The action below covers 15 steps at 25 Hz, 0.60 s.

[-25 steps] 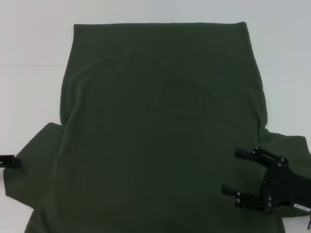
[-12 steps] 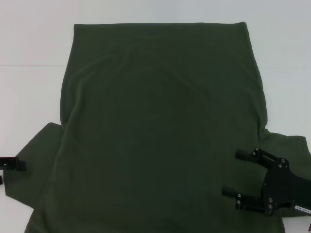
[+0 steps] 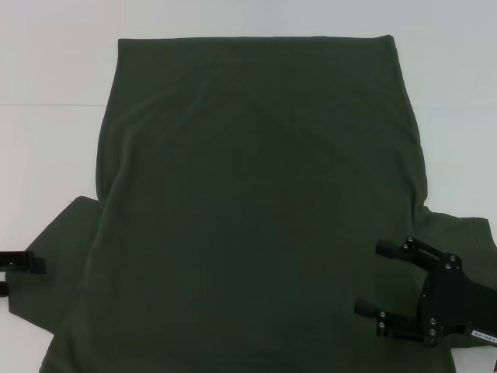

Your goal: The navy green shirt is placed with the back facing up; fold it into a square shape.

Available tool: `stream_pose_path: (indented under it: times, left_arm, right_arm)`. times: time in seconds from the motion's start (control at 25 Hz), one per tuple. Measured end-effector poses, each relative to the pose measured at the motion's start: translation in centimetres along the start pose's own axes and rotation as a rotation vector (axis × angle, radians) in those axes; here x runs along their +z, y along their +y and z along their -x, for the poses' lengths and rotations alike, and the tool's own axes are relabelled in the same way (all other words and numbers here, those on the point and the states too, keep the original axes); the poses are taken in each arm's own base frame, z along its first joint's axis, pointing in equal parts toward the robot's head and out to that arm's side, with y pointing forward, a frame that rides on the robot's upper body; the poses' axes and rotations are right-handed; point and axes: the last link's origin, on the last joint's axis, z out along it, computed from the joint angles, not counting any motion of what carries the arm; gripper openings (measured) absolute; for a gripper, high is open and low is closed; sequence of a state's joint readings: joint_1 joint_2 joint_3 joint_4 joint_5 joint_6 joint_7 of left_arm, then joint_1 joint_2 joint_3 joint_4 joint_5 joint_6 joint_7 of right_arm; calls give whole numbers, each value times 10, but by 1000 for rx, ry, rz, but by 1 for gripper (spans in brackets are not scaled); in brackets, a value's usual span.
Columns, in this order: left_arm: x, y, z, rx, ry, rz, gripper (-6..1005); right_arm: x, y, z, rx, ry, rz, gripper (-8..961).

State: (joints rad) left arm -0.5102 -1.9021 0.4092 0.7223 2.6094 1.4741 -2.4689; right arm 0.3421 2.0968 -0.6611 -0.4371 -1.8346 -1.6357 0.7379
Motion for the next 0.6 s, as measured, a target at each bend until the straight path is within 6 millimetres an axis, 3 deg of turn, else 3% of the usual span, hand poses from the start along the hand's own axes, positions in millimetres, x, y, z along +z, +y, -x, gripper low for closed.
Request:
stream_pose_path:
  times: [0.6]
  left_arm:
    - [5, 9, -2, 17, -11, 15, 937]
  right_arm:
    - [1, 0, 1, -2, -6, 6, 917]
